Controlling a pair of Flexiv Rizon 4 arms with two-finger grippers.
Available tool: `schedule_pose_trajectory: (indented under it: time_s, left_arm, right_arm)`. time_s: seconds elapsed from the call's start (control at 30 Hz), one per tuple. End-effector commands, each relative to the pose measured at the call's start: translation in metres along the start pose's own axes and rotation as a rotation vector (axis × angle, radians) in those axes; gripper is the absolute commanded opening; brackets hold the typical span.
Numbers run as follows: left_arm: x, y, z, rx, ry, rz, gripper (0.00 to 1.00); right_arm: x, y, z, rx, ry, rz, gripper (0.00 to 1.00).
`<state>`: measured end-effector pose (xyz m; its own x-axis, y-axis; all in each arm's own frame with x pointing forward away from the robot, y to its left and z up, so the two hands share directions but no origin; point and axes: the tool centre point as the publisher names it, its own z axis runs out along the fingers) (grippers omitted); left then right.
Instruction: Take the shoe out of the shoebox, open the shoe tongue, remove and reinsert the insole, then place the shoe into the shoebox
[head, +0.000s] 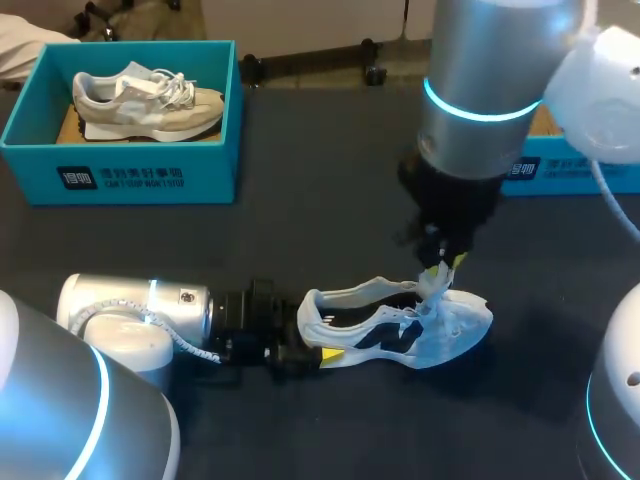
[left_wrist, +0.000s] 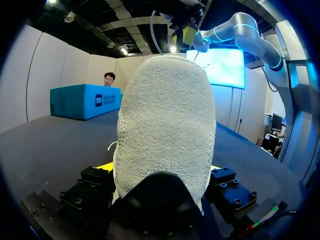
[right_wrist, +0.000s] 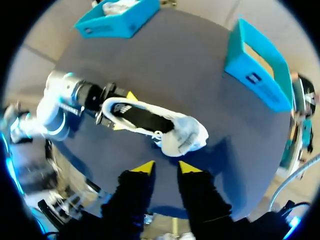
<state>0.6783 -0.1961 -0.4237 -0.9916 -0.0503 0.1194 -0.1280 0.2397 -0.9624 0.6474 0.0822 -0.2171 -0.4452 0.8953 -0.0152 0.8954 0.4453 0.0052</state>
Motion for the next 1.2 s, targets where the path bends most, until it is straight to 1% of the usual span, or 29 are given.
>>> schedule_pose_trajectory:
  time_s: [0.03,0.07,0.1,0.2,0.23,0.63,0.7,0.77,0.9,1.07,1.1,1.13,1.2]
  left_arm:
    - [-0.001,0.007,-0.003,-0.004,0.001,-0.001,0.0]
    - [-0.001,0.007,-0.003,-0.004,0.001,-0.001,0.0]
    - [-0.001,0.007,-0.003,-0.004,0.001,-0.001,0.0]
    - [-0.001,0.007,-0.003,-0.004,0.001,-0.001,0.0]
    - [-0.001,0.007,-0.003,-0.004,0.001,-0.001,0.0]
    - [-0.001,0.007,-0.003,-0.004,0.001,-0.001,0.0]
    - [-0.001,0.007,-0.003,-0.004,0.001,-0.001,0.0]
    - [-0.001,0.007,-0.003,-0.004,0.001,-0.001,0.0]
    - [-0.001,0.007,-0.003,-0.004,0.001,-0.001,0.0]
    - [-0.001,0.007,-0.003,-0.004,0.001,-0.001,0.0]
    - [-0.001,0.007,-0.003,-0.004,0.001,-0.001,0.0]
    - [-0.001,0.007,-0.003,-0.004,0.001,-0.001,0.0]
    - [-0.001,0.007,-0.003,-0.004,0.001,-0.001,0.0]
  right_arm:
    - [0.016,0.011,0.007,-0.028,-0.019,-0.253,0.0]
    - [0.018,0.011,0.007,-0.028,-0.014,-0.288,0.0]
    - [0.024,0.012,0.008,-0.048,-0.004,-0.39,0.0]
    - [0.033,0.012,0.007,-0.097,0.017,-0.612,0.0]
    - [0.034,0.011,0.007,-0.073,0.008,-0.61,0.0]
    - [0.034,0.011,0.007,-0.073,0.008,-0.61,0.0]
    - [0.041,0.018,0.011,-0.058,-0.063,-0.633,0.0]
    - [0.046,0.021,0.013,-0.104,-0.085,-0.68,0.0]
    - [0.055,0.027,0.022,-0.12,-0.084,-0.705,0.0]
    - [0.069,0.036,0.036,-0.133,-0.071,-0.804,0.0]
    - [0.072,0.04,0.041,-0.134,-0.078,-0.85,0.0]
    - [0.074,0.042,0.044,-0.166,-0.086,-0.901,0.0]
    - [0.074,0.042,0.044,-0.166,-0.086,-0.901,0.0]
